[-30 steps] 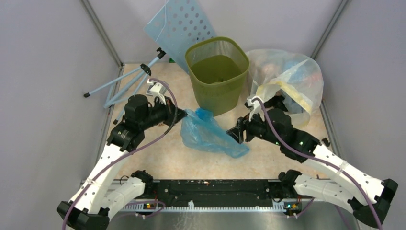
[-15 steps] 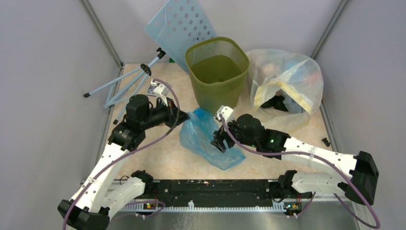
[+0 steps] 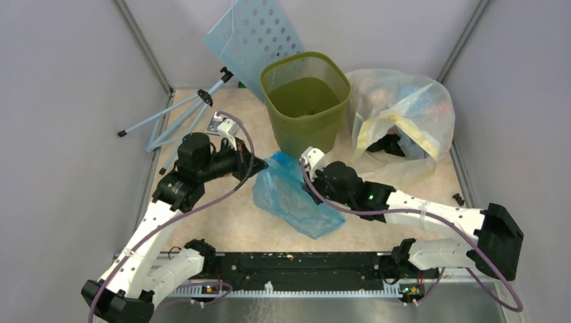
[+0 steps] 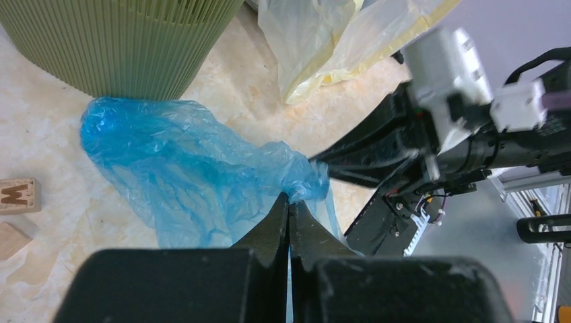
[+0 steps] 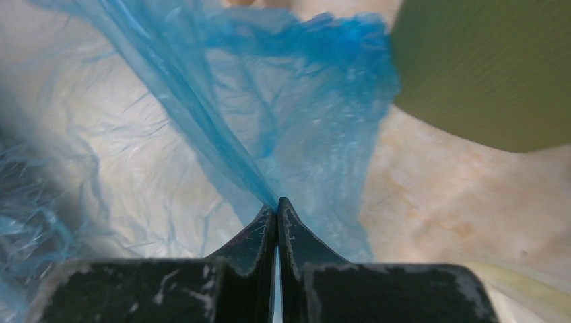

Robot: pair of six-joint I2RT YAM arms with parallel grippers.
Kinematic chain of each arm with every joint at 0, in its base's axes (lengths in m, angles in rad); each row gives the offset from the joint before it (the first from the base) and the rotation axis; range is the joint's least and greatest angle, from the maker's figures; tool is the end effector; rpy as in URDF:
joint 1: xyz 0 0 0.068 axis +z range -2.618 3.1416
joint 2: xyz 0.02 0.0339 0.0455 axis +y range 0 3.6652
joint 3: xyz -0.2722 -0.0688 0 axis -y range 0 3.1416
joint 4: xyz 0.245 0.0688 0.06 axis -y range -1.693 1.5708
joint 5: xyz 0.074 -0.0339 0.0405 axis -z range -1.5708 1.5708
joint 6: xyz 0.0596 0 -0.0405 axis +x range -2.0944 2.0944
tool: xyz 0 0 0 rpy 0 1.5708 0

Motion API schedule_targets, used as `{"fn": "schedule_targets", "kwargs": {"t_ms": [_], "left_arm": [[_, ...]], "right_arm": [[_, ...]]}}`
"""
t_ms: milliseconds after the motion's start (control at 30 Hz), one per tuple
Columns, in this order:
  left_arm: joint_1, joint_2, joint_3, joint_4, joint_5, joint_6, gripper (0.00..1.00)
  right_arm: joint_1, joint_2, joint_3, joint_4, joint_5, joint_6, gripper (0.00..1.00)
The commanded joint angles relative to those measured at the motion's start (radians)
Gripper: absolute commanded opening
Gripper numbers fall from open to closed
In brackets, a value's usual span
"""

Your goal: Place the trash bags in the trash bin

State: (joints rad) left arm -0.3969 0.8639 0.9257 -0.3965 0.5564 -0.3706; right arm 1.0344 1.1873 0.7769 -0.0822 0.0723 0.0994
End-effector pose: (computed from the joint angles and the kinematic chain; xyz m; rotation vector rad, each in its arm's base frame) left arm 0.1739 -0.1070 0.3546 0.4222 1.9474 -1.0370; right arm 0.1490 0.2422 0.2601 -0.9149 1.9141 0.6167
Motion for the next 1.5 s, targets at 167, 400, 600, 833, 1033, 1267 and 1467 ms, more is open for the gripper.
{"fn": "schedule_targets", "kwargs": {"t_ms": [167,400,600,833,1033,1267,1467], "left_arm": [[-0.002,0.045,-0.062,0.03,0.101,0.031,0.0],[-0.068,0.115,-0.148,0.127,0.168,-0.063,0.0],[-0.12,0.182,-0.131,0.262,0.141,-0.186,0.0],[-0.12,0.287,-0.051,0.287,0.093,-0.303,0.0],[-0.12,0.348,-0.035,0.362,0.123,-0.364,0.0],[-0.125,0.339,-0.021,0.389,0.124,-0.39,0.0],[-0.151,0.333,-0.009,0.39,0.12,-0.43,0.0]], "right_arm": [[-0.035,-0.134,0.098,-0.049,0.773,0.187,0.0],[-0.111,0.001,0.12,-0.206,0.733,0.292,0.01],[-0.119,-0.072,0.042,-0.169,0.552,0.215,0.54],[-0.12,-0.327,-0.109,-0.123,0.48,0.178,0.66],[-0.12,-0.523,-0.252,-0.08,0.31,0.166,0.64],[-0.12,-0.486,-0.427,0.229,0.134,0.251,0.0],[-0.112,-0.214,-0.536,0.741,0.064,0.238,0.0]]}}
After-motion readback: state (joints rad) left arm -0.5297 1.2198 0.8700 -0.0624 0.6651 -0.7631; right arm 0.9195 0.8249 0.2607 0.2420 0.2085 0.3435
